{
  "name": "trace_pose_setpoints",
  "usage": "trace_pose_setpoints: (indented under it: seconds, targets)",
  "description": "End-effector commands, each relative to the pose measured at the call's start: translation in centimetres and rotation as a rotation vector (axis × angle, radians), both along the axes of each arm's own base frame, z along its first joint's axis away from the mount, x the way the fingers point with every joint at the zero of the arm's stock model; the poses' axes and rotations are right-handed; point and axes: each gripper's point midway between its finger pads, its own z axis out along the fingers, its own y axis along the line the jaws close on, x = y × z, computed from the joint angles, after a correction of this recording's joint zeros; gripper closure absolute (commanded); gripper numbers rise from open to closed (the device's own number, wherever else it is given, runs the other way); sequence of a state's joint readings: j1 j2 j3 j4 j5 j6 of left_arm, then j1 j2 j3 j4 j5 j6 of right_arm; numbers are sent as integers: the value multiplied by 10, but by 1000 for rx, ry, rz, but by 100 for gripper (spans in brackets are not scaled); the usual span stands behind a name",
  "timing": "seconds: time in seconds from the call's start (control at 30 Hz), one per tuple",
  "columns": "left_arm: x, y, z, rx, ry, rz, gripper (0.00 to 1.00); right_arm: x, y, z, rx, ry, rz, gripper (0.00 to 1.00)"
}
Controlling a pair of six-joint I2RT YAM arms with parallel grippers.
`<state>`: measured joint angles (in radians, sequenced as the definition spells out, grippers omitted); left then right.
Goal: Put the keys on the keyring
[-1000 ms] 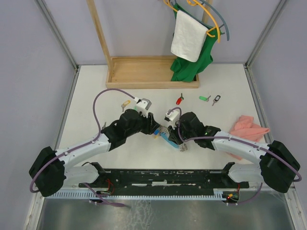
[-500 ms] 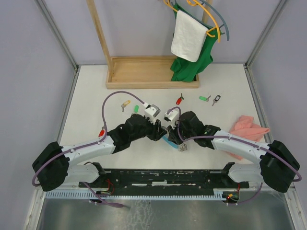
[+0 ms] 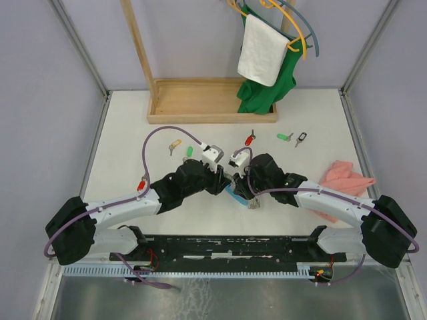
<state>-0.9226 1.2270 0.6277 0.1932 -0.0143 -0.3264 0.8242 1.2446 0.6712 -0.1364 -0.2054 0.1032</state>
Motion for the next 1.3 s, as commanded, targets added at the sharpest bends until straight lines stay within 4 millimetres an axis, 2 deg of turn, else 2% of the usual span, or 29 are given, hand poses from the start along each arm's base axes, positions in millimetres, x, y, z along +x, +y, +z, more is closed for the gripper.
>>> trace_pose_setpoints:
  seconds: [0.0, 0.23, 0.5, 0.77, 1.03, 1.27]
  targets:
    - [24, 6, 40, -33, -133, 80, 64, 7, 20, 32, 88, -57, 42, 99]
    - [29, 15, 46, -15, -143, 123, 67, 7, 20, 33, 90, -54, 46, 99]
    - [28, 12, 44, 4, -131, 110, 68, 6, 23, 33, 95, -47, 57, 99]
    - [16, 1, 40, -12, -95, 19, 64, 5, 23, 34, 95, -43, 64, 99]
    - [10, 1, 33, 4, -69, -1, 65, 4, 23, 35, 97, -46, 67, 99]
    - [5, 4, 33, 3, -59, -18, 72, 5, 23, 35, 95, -48, 67, 99]
